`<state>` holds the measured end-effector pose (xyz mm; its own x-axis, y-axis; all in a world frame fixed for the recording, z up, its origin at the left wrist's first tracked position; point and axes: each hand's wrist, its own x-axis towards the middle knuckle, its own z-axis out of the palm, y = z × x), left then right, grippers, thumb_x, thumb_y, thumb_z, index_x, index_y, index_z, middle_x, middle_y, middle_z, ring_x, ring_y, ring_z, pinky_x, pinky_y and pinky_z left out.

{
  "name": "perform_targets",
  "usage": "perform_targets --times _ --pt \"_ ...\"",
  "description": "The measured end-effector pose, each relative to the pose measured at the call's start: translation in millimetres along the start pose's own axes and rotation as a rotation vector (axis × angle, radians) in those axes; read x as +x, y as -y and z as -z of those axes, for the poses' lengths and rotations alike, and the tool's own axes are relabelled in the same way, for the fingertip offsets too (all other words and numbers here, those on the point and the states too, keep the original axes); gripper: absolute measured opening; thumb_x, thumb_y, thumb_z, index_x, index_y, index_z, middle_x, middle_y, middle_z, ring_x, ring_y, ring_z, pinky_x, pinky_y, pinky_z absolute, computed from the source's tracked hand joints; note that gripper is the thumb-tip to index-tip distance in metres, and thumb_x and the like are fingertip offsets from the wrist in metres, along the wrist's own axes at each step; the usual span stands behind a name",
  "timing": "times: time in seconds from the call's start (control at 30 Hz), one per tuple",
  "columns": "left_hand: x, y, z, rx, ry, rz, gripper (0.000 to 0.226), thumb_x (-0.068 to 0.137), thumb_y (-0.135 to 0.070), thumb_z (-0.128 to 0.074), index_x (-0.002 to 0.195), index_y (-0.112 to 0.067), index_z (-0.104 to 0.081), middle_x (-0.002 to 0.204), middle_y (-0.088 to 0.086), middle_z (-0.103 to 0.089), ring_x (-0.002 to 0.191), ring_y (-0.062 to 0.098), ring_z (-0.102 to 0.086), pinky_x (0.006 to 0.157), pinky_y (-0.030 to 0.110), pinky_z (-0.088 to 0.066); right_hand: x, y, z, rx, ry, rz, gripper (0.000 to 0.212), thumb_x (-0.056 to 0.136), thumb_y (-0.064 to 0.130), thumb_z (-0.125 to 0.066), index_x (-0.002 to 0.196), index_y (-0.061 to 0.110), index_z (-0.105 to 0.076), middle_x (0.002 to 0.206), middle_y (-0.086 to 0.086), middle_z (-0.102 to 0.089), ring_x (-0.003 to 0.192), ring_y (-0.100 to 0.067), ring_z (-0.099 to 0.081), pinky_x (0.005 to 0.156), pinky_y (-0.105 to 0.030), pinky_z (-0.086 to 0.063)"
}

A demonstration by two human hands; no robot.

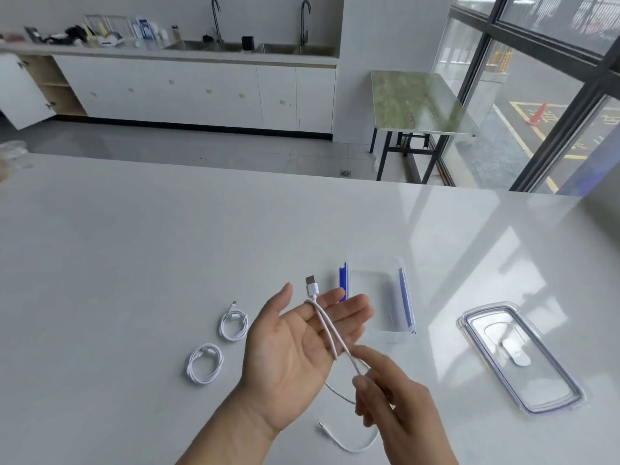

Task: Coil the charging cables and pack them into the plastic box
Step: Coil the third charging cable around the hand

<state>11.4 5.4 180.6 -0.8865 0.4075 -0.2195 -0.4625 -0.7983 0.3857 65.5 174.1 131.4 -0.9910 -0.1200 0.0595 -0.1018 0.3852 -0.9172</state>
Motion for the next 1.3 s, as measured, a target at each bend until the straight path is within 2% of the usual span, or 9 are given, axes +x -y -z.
perform_targets --times 0.13,0.27,0.4,0.5,0.77,0.87,1.03,1.2,1.3 --pt "-1 -12 -2 0.005 0.054 -0.050 0.070 0.092 -0.057 -0.043 0.111 0.006 -0.068 0.118 0.032 -0.067 0.115 0.045 -0.064 0.107 0.054 -0.045 7 -24 11 -0.058 0.294 -0.066 0.009 0.096 0.032 -0.064 0.094 0.036 -0.072 0.062 0.008 -0.061 0.062 -0.005 -0.059 0.068 -0.023 -0.054" --pt "-4 -11 -1 0.197 0.206 0.166 0.089 0.088 -0.070 -0.037 0.116 0.009 -0.063 0.113 0.035 -0.067 0.107 0.047 -0.065 0.101 0.054 -0.047 39 -30 21 -0.123 0.514 -0.186 0.032 0.086 0.052 -0.065 0.087 0.021 -0.074 0.067 0.004 -0.065 0.064 -0.008 -0.060 0.070 -0.029 -0.053" --pt "-6 -5 6 0.745 0.270 0.422 0.107 0.082 -0.081 -0.017 0.113 0.010 -0.062 0.114 0.038 -0.066 0.107 0.047 -0.063 0.101 0.054 -0.044 87 -3 41 -0.266 0.445 -0.142 0.011 0.070 0.031 -0.068 0.066 0.021 -0.068 0.059 0.008 -0.061 0.053 -0.001 -0.053 0.058 -0.026 -0.050" --pt "-6 -5 10 0.976 0.228 0.488 0.113 0.081 -0.082 -0.012 0.114 0.014 -0.061 0.120 0.037 -0.064 0.114 0.051 -0.061 0.105 0.055 -0.042 109 33 51 -0.139 0.375 -0.103 0.007 0.083 0.011 -0.078 0.087 0.010 -0.071 0.066 -0.004 -0.067 0.059 -0.012 -0.059 0.062 -0.024 -0.052" --pt "-1 2 14 0.775 0.045 0.201 0.087 0.088 -0.074 -0.017 0.110 -0.007 -0.067 0.092 0.006 -0.070 0.083 0.017 -0.067 0.107 0.046 -0.046 74 93 24 -0.839 0.075 0.407 0.008 0.081 0.024 -0.067 0.089 0.028 -0.068 0.070 0.008 -0.070 0.062 -0.019 -0.065 0.052 -0.033 -0.053" --pt "-3 3 6 0.431 -0.008 0.093 0.073 0.079 -0.075 -0.041 0.086 -0.009 -0.072 0.083 0.012 -0.054 0.074 0.022 -0.038 0.077 0.028 -0.050 53 84 14 -0.759 -0.027 0.395 0.025 0.072 0.018 -0.074 0.091 0.030 -0.065 0.069 0.012 -0.067 0.052 -0.011 -0.059 0.041 -0.026 -0.049" --pt "1 -7 2 0.207 0.035 -0.018 0.099 0.083 -0.079 -0.036 0.135 0.005 -0.048 0.140 0.035 -0.050 0.132 0.041 -0.050 0.119 0.053 -0.023 17 70 -2 -0.130 -0.056 0.083 0.021 0.078 0.048 -0.060 0.098 0.044 -0.059 0.071 0.015 -0.068 0.048 -0.007 -0.054 0.051 -0.014 -0.046" --pt "0 -25 -8 0.141 0.129 -0.073 0.097 0.087 -0.076 -0.031 0.130 0.008 -0.053 0.136 0.034 -0.054 0.131 0.045 -0.051 0.117 0.054 -0.031 0 38 -1 0.214 0.229 -0.144 0.009 0.086 0.036 -0.069 0.087 0.031 -0.076 0.056 0.000 -0.066 0.051 -0.011 -0.056 0.056 -0.023 -0.042" --pt "-1 -33 -12 0.189 0.130 -0.092 0.093 0.088 -0.073 -0.030 0.129 0.006 -0.055 0.128 0.033 -0.061 0.122 0.046 -0.059 0.109 0.053 -0.039 -2 29 3 0.437 0.441 -0.269 0.052 0.082 0.064 -0.060 0.102 0.019 -0.078 0.074 -0.005 -0.071 0.063 -0.017 -0.057 0.060 -0.024 -0.041"
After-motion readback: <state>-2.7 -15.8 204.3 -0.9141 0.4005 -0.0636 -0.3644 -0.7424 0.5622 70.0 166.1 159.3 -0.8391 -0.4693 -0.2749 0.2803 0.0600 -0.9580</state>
